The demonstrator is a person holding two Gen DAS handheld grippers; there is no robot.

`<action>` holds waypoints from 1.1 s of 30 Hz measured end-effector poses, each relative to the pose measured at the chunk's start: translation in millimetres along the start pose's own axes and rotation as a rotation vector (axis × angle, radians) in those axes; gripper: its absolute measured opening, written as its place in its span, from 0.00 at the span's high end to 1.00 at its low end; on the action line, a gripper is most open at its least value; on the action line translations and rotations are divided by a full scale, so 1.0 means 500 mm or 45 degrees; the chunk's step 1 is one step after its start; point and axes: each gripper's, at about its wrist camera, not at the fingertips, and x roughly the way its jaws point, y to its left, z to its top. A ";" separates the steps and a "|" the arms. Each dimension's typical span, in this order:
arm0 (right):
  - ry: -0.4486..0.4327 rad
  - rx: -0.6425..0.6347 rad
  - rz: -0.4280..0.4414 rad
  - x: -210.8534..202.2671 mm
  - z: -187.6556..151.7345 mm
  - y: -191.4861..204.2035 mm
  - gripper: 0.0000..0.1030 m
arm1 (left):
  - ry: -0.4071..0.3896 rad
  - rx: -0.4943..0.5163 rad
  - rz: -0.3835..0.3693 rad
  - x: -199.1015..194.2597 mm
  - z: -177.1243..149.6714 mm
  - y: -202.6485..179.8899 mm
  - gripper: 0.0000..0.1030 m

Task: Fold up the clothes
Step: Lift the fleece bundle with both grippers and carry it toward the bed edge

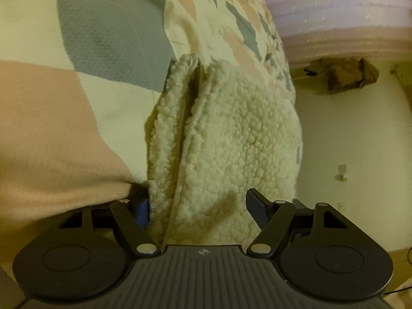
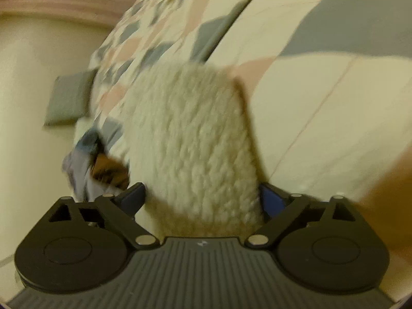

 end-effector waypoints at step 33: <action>0.119 -0.035 0.039 0.057 -0.026 -0.006 0.14 | -0.064 -0.005 -0.054 0.019 0.013 0.004 0.71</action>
